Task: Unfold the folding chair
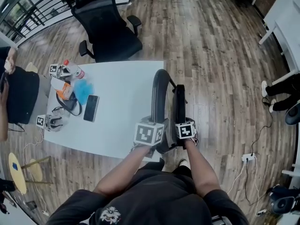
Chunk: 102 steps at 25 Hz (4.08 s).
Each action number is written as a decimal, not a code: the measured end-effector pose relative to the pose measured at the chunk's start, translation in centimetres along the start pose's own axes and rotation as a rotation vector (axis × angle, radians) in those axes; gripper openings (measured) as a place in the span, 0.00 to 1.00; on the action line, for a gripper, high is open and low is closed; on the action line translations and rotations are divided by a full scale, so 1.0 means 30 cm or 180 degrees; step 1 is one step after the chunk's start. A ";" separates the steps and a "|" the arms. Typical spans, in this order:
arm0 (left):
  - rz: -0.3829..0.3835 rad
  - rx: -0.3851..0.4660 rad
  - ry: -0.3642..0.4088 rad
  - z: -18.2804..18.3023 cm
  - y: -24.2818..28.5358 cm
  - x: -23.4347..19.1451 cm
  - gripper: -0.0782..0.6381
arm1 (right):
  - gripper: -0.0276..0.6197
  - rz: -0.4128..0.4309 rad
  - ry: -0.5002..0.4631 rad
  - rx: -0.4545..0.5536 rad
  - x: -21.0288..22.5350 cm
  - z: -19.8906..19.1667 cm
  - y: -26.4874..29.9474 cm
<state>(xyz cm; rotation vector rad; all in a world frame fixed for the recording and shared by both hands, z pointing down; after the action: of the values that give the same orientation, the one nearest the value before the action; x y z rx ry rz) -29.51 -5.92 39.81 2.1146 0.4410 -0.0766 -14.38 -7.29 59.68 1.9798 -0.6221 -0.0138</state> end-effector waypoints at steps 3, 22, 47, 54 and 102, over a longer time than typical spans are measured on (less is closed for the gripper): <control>0.0069 -0.0035 0.0025 0.001 0.012 0.004 0.37 | 0.52 0.0015 0.0083 0.0135 0.086 -0.017 -0.050; 0.0518 -0.0443 -0.0119 -0.046 0.240 0.220 0.37 | 0.55 0.1763 0.1233 0.0802 0.822 -0.295 -0.229; 0.0834 -0.0648 -0.0131 -0.151 0.773 0.710 0.37 | 0.56 0.2077 0.1925 0.0791 1.927 -0.915 0.031; 0.0908 -0.0607 -0.0100 -0.168 0.860 0.726 0.36 | 0.56 0.2106 0.1965 0.0778 2.071 -1.014 0.114; 0.0508 0.2359 0.0058 -0.438 -0.318 1.390 0.12 | 0.07 -0.0448 -0.0784 0.2978 0.547 -0.820 -1.700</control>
<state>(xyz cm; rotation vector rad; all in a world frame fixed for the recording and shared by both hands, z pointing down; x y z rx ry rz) 4.63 21.33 30.13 2.8728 0.2705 -0.1450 27.87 23.96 32.97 2.9580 -0.7165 -0.0629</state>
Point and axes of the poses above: the fingertips, and each gripper's own axes: y forward along the fingers, x to its right, z out of its top, the point moved 6 cm from there along -y, backward along the fingers, and after that the axes turned 11 degrees about z, right-handed, at the moved point
